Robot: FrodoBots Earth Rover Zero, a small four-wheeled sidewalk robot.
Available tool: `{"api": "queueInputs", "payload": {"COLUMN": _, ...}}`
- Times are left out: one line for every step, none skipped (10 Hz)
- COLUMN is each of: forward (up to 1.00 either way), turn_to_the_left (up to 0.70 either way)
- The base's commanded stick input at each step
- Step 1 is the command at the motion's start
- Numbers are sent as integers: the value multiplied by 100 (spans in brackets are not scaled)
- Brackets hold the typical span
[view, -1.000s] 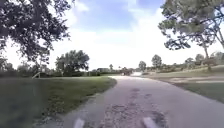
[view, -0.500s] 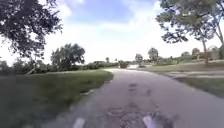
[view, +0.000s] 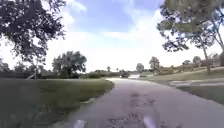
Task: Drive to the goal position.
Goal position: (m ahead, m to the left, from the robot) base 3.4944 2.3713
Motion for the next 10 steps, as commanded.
{"api": "queueInputs", "payload": {"forward": 69, "turn_to_the_left": 3}}
{"api": "queueInputs", "payload": {"forward": 69, "turn_to_the_left": 3}}
{"api": "queueInputs", "payload": {"forward": 69, "turn_to_the_left": 3}}
{"api": "queueInputs", "payload": {"forward": 69, "turn_to_the_left": 3}}
{"api": "queueInputs", "payload": {"forward": 69, "turn_to_the_left": 3}}
{"api": "queueInputs", "payload": {"forward": 69, "turn_to_the_left": 3}}
{"api": "queueInputs", "payload": {"forward": 69, "turn_to_the_left": 3}}
{"api": "queueInputs", "payload": {"forward": 69, "turn_to_the_left": 3}}
{"api": "queueInputs", "payload": {"forward": 69, "turn_to_the_left": 3}}
{"api": "queueInputs", "payload": {"forward": 69, "turn_to_the_left": 3}}
